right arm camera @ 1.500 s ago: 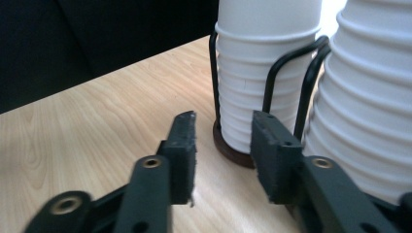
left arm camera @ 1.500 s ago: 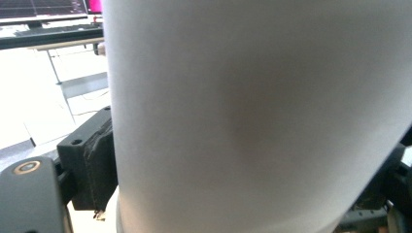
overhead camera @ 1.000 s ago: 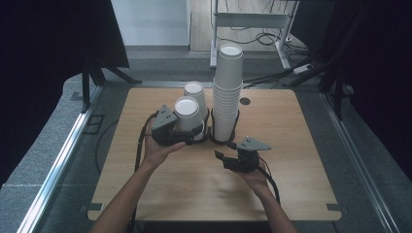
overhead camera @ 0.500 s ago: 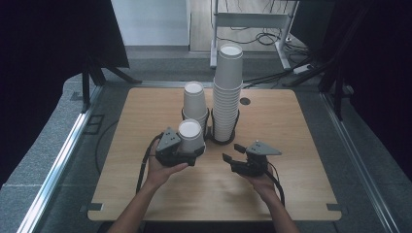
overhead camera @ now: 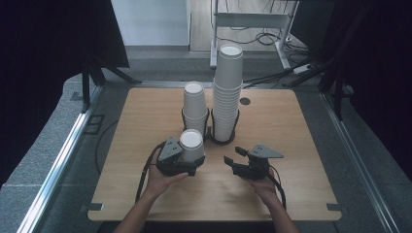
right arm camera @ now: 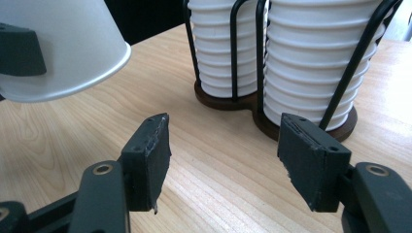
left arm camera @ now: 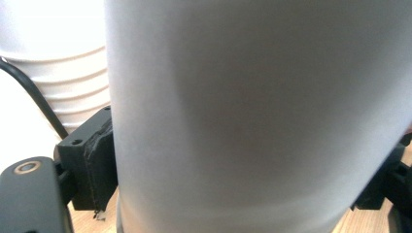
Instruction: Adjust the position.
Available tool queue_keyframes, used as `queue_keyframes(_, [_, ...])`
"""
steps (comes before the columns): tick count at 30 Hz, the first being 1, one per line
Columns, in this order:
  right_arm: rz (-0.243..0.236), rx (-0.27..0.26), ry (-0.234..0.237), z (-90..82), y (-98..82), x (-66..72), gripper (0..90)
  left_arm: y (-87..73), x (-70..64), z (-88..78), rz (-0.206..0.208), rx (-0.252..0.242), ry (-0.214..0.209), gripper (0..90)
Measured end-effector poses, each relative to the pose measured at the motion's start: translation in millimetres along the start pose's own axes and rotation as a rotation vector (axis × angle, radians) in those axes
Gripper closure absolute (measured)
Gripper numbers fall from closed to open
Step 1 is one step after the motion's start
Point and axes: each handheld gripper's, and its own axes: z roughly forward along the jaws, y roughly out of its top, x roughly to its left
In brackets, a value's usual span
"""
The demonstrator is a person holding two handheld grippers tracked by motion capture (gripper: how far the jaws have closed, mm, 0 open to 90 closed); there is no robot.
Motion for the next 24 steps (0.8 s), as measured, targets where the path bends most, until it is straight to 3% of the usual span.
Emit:
queue_keyframes(6, [-0.013,0.017,0.007,1.7,-3.0,2.5,36.1,-4.1,0.2,1.6,0.021,0.019,0.027,12.7])
queue_keyframes(9, [-0.017,0.012,0.010,1.5,-2.7,3.9,36.0,-6.7,0.7,4.0,0.007,0.025,0.008,12.7])
queue_keyframes(24, [-0.021,-0.016,0.016,-3.3,3.2,7.7,34.6,-14.2,0.0,12.5,0.015,0.059,0.000,12.7])
